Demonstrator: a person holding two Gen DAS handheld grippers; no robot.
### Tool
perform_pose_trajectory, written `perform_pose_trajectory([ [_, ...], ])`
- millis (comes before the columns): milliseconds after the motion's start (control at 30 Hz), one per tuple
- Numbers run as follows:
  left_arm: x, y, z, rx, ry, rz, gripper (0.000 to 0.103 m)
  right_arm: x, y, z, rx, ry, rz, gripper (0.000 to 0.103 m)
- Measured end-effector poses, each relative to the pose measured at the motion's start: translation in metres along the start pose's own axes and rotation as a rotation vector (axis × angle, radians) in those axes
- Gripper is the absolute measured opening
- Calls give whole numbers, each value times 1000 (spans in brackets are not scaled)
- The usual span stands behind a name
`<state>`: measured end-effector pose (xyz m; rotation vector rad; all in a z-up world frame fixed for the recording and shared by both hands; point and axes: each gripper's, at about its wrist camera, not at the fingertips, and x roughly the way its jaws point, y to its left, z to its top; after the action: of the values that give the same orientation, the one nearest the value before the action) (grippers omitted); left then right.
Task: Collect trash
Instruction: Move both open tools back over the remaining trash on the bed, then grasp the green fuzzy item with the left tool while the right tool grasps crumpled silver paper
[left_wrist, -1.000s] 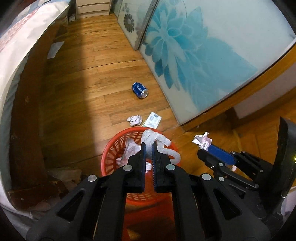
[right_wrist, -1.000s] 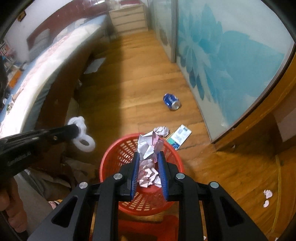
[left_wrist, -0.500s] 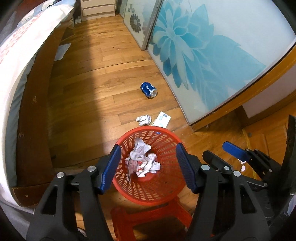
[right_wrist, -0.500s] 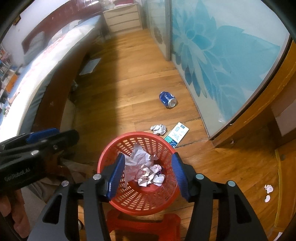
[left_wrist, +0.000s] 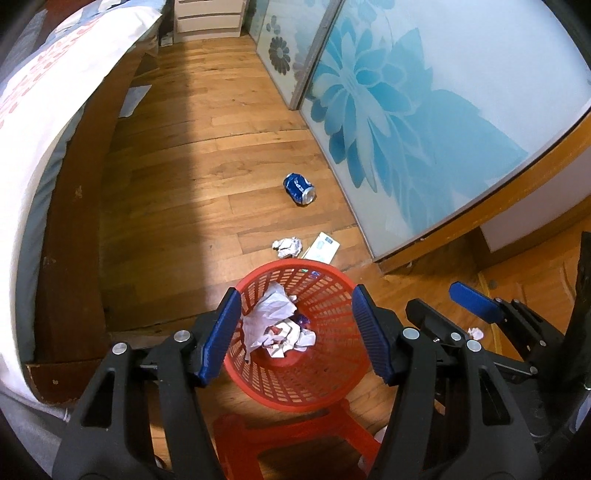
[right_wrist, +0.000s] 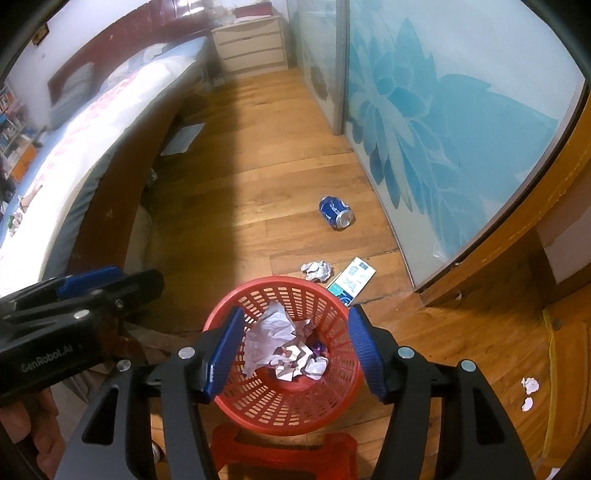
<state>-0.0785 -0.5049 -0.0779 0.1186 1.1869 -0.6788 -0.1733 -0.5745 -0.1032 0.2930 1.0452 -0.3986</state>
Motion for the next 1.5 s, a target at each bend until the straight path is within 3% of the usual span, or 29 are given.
perform_pose_trajectory([
  [300,-41,27,4,-65,-109,16,63,-25,28,21,-44,-49,-10,59],
  [533,-85,68,3,-135,-207,61,65,-52,74,38,-103,-114,40,66],
  [800,-177,162,-8,-295,-405,167,65,-74,147,51,-191,-175,130,73],
  [967,-241,239,-35,-395,-541,305,69,-79,216,58,-282,-205,199,73],
  [1167,-276,329,-84,-464,-609,474,73,-78,317,61,-417,-245,276,73],
  [1333,-273,399,-119,-560,-613,519,75,-58,408,64,-503,-236,347,74],
  [1500,-276,451,-112,-620,-629,492,76,-31,486,78,-507,-214,397,74],
])
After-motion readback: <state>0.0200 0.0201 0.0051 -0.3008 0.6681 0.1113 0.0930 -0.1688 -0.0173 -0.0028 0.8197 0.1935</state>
